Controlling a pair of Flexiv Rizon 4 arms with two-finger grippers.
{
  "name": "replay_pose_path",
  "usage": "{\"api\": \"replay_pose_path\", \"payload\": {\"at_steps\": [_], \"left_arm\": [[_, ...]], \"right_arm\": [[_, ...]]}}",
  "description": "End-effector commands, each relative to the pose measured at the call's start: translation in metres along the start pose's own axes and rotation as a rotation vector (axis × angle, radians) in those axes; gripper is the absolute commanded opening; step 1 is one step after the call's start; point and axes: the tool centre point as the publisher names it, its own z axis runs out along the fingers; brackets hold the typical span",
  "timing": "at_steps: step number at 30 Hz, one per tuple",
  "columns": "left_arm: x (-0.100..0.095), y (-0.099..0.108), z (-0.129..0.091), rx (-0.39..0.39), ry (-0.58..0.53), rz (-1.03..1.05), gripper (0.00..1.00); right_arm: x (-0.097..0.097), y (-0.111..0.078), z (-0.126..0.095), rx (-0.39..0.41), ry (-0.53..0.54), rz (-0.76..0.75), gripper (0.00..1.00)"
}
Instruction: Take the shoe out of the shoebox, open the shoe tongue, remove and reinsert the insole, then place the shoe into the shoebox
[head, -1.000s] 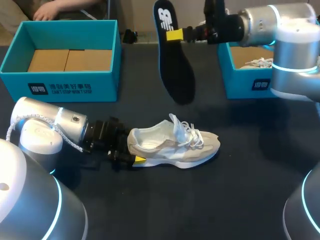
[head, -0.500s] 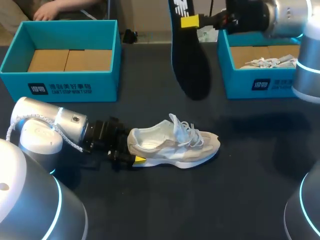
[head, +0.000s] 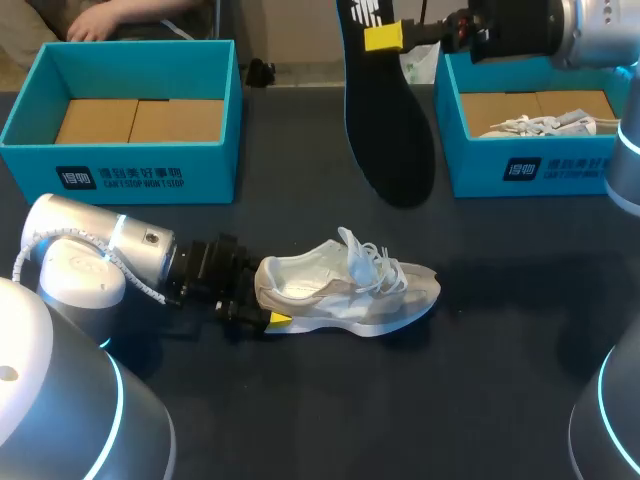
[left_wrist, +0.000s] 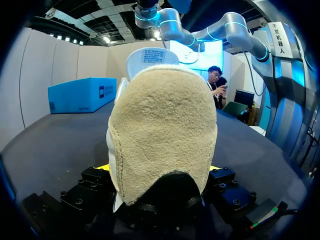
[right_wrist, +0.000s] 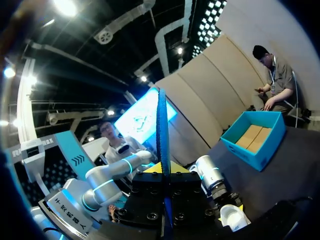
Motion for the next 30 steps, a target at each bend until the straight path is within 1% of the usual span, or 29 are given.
{"api": "replay_pose_path", "payload": {"at_steps": [1,8,13,15,18,21,30], "left_arm": [[0.000,0.001,0.001,-0.003,0.002,0.000,0.00],[0.000,0.001,0.001,-0.003,0.002,0.000,0.00],[0.000,0.001,0.001,-0.003,0.002,0.000,0.00],[0.000,0.001,0.001,-0.003,0.002,0.000,0.00],[0.000,0.001,0.001,-0.003,0.002,0.000,0.00],[0.000,0.001,0.001,-0.003,0.002,0.000,0.00],[0.000,0.001,0.001,-0.003,0.002,0.000,0.00]], "right_arm": [[0.010,-0.008,0.001,-0.022,-0.116,-0.008,0.00],[0.024,-0.020,0.003,0.004,-0.148,-0.027,0.00],[0.028,-0.032,0.001,-0.015,-0.134,0.023,0.00],[0.028,-0.037,0.001,-0.036,-0.127,0.039,0.00],[0.029,-0.042,0.001,-0.030,-0.126,0.044,0.00],[0.031,-0.046,0.004,-0.015,-0.119,0.020,0.00],[0.036,-0.054,0.011,-0.032,-0.098,0.040,0.00]]}}
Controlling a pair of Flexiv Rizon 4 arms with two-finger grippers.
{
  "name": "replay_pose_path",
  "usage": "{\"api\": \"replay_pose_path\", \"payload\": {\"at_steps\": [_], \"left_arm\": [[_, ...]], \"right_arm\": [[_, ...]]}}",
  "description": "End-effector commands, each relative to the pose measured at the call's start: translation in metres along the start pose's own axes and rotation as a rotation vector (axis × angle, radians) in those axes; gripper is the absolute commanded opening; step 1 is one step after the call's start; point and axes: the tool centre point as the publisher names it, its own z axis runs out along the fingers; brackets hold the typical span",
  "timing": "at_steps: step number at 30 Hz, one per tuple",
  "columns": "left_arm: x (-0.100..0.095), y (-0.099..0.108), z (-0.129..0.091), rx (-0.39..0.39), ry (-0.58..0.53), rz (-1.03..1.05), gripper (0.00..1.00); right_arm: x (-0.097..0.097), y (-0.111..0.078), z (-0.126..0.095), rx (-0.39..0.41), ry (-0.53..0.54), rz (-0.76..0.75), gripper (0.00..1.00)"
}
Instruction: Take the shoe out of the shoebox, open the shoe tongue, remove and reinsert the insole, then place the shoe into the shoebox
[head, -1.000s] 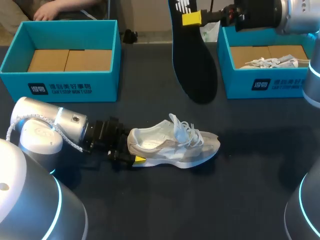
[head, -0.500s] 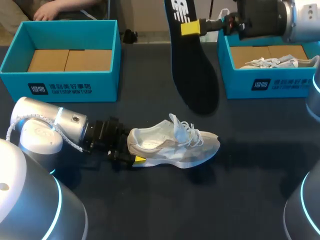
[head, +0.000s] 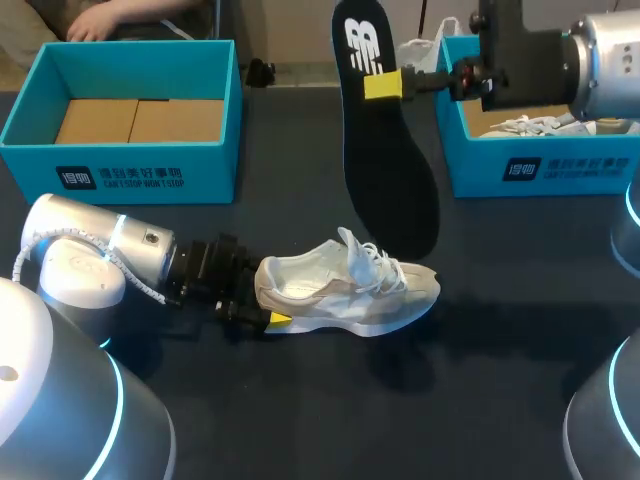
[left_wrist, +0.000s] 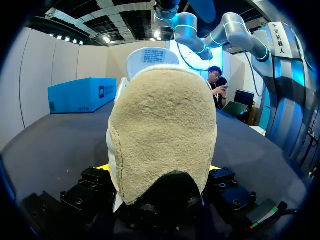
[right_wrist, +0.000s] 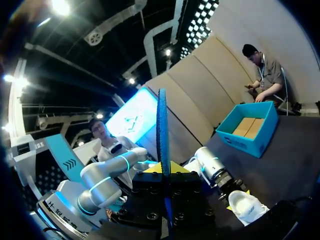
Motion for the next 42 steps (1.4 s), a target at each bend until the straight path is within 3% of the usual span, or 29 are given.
{"api": "replay_pose_path", "payload": {"at_steps": [1,25,26,27,28,42], "left_arm": [[0.000,0.001,0.001,-0.003,0.002,0.000,0.00],[0.000,0.001,0.001,-0.003,0.002,0.000,0.00],[0.000,0.001,0.001,-0.003,0.002,0.000,0.07],[0.001,0.000,-0.001,0.005,0.009,-0.011,0.49],[0.002,-0.001,-0.003,0.012,0.025,-0.009,1.00],[0.001,-0.008,-0.018,-0.024,0.011,-0.029,1.00]], "right_arm": [[0.002,-0.006,0.004,-0.010,-0.005,0.013,0.00],[0.005,-0.012,0.007,-0.034,-0.009,0.013,0.00],[0.005,-0.012,0.007,-0.034,-0.009,0.013,0.00],[0.005,-0.012,0.007,-0.034,-0.009,0.013,0.00],[0.005,-0.012,0.007,-0.034,-0.009,0.013,0.00],[0.005,-0.012,0.007,-0.034,-0.009,0.013,0.00]]}}
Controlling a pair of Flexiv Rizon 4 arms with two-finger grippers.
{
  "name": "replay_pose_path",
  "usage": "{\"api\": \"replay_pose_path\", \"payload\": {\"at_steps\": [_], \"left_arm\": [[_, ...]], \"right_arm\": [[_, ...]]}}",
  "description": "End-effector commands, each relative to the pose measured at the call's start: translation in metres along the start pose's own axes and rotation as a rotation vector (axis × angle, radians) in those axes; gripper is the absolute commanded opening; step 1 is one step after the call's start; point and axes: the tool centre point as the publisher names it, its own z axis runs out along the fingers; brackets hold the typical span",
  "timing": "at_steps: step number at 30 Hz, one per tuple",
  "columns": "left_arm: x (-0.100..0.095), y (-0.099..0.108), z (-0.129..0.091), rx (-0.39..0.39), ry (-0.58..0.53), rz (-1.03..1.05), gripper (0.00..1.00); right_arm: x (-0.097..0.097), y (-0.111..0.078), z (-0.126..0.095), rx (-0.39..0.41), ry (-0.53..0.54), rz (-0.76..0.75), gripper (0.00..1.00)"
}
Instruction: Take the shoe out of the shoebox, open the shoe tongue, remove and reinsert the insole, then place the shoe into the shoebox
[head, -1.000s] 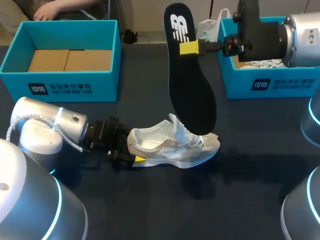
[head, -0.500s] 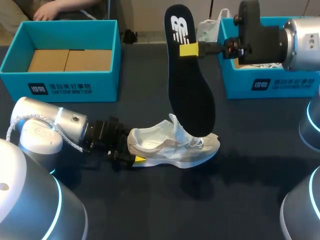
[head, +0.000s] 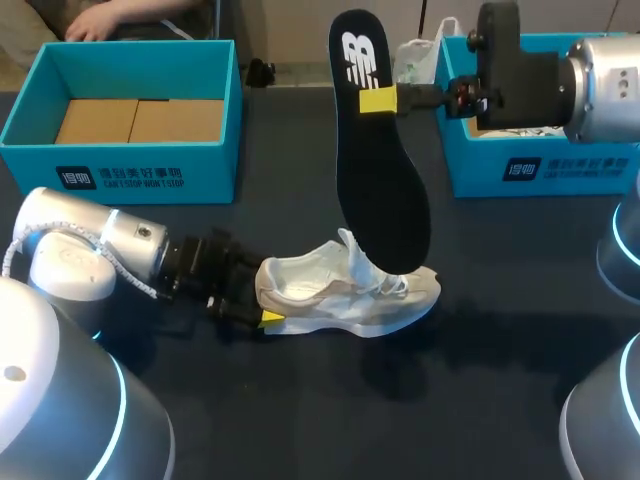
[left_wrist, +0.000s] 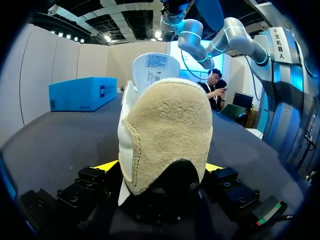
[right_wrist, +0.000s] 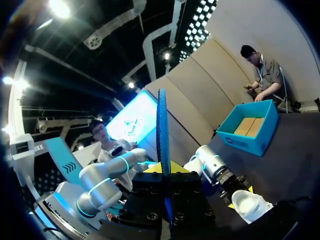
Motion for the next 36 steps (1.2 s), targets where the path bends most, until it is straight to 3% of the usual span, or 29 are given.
{"api": "replay_pose_path", "payload": {"at_steps": [1,7,20,36], "left_arm": [[0.002,-0.007,-0.006,-0.025,-0.010,-0.002,1.00],[0.002,-0.010,-0.010,-0.073,-0.018,-0.004,1.00],[0.002,-0.010,-0.011,-0.073,-0.018,-0.003,1.00],[0.001,-0.018,-0.023,-0.255,-0.071,0.018,1.00]], "right_arm": [[0.001,0.000,0.002,0.002,-0.005,0.002,0.00],[0.001,0.000,0.002,0.002,-0.005,0.002,0.00],[0.001,0.000,0.002,0.002,-0.005,0.002,0.00],[0.001,0.000,0.002,0.002,-0.005,0.002,0.00]]}}
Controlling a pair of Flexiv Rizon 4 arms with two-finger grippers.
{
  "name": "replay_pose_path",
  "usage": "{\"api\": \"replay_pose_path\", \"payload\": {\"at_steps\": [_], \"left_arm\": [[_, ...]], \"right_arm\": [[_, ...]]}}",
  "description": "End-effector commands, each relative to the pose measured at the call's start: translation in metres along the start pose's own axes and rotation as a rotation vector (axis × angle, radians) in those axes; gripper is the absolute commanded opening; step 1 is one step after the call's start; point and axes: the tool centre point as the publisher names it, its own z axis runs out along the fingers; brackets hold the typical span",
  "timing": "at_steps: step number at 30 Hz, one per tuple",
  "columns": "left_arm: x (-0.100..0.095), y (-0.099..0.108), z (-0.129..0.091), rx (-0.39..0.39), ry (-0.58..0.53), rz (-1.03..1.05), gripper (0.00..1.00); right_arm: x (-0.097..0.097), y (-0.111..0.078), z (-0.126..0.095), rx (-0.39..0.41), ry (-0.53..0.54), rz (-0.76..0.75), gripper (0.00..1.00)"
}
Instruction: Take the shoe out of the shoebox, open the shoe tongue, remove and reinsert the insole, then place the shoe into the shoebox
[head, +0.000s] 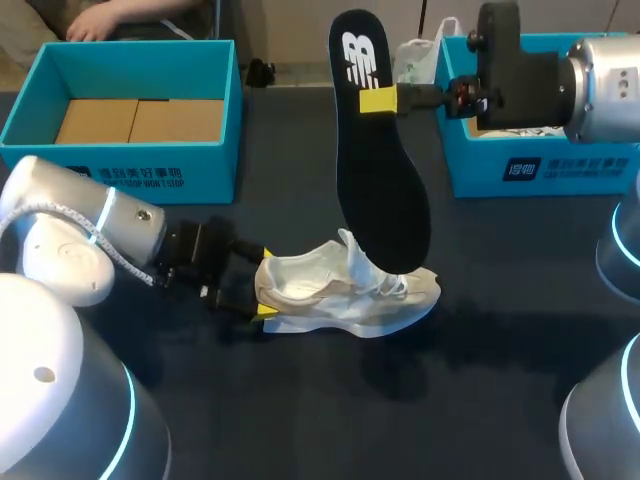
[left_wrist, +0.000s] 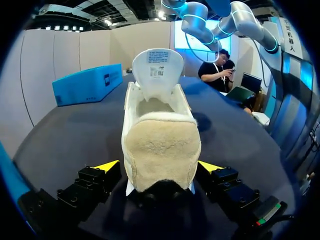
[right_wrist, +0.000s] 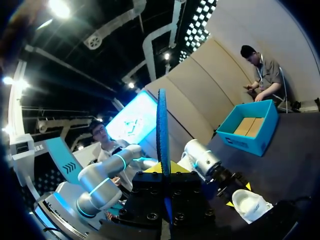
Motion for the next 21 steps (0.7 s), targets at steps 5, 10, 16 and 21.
{"api": "replay_pose_path", "payload": {"at_steps": [5,10,16,21], "left_arm": [[0.0005,-0.0131,-0.0071,-0.121,0.018,0.008,1.00],[-0.0005,-0.0171,-0.0082,-0.153,0.026,-0.004,1.00],[-0.0005,-0.0171,-0.0082,-0.153,0.026,-0.004,1.00],[-0.0005,-0.0171,-0.0082,-0.153,0.026,-0.004,1.00]], "right_arm": [[0.0004,-0.0001,0.0014,0.002,-0.005,0.002,0.00],[0.0004,-0.0001,0.0014,0.002,-0.005,0.002,0.00],[0.0004,-0.0001,0.0014,0.002,-0.005,0.002,0.00],[0.0004,-0.0001,0.0014,0.002,-0.005,0.002,0.00]]}}
